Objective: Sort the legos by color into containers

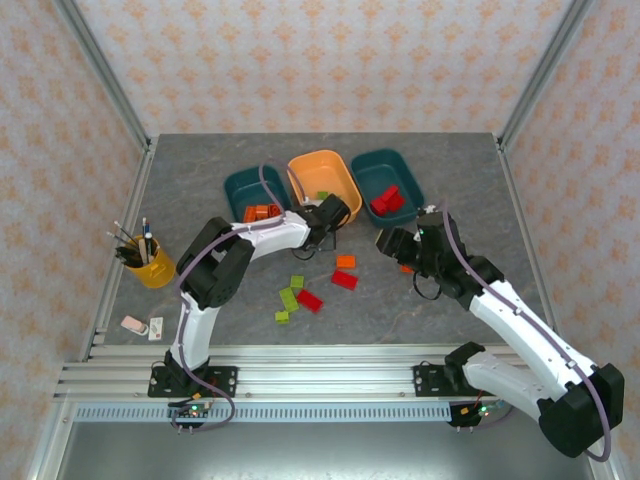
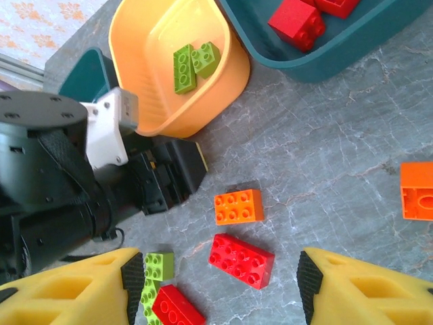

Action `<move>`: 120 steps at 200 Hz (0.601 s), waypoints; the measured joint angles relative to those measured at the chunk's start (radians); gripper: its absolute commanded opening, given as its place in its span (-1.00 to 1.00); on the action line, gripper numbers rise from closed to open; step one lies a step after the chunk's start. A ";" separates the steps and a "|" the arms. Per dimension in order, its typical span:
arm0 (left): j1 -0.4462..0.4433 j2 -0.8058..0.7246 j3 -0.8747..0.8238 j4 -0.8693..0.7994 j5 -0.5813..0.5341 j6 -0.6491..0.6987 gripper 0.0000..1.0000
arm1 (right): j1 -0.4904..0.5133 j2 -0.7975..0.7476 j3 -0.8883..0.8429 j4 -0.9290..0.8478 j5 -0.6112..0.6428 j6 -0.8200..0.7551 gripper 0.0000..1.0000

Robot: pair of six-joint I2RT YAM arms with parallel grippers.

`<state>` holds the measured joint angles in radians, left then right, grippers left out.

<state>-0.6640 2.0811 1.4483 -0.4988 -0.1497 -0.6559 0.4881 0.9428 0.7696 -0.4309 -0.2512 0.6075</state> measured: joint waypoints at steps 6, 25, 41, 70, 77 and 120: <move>0.005 0.004 0.004 0.006 0.000 0.002 0.20 | 0.000 0.000 0.000 -0.004 0.000 0.000 0.26; 0.012 0.019 0.014 0.023 0.002 0.006 -0.01 | 0.000 -0.003 0.000 -0.025 0.000 0.000 0.26; 0.011 0.034 0.027 0.026 0.002 0.007 -0.05 | -0.001 -0.010 0.000 -0.037 0.000 0.000 0.26; 0.011 0.036 0.031 0.041 0.002 0.006 -0.30 | -0.003 -0.016 0.000 -0.053 0.000 0.000 0.26; 0.011 0.036 0.031 0.041 0.002 0.007 -0.31 | -0.003 -0.016 0.000 -0.055 0.000 0.000 0.26; 0.005 -0.005 -0.020 0.044 0.003 0.000 -0.31 | -0.005 -0.015 0.008 -0.055 0.000 0.000 0.26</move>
<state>-0.6594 2.0762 1.4281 -0.4549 -0.1471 -0.6559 0.4831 0.9276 0.7776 -0.4854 -0.2516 0.6079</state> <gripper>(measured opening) 0.353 0.628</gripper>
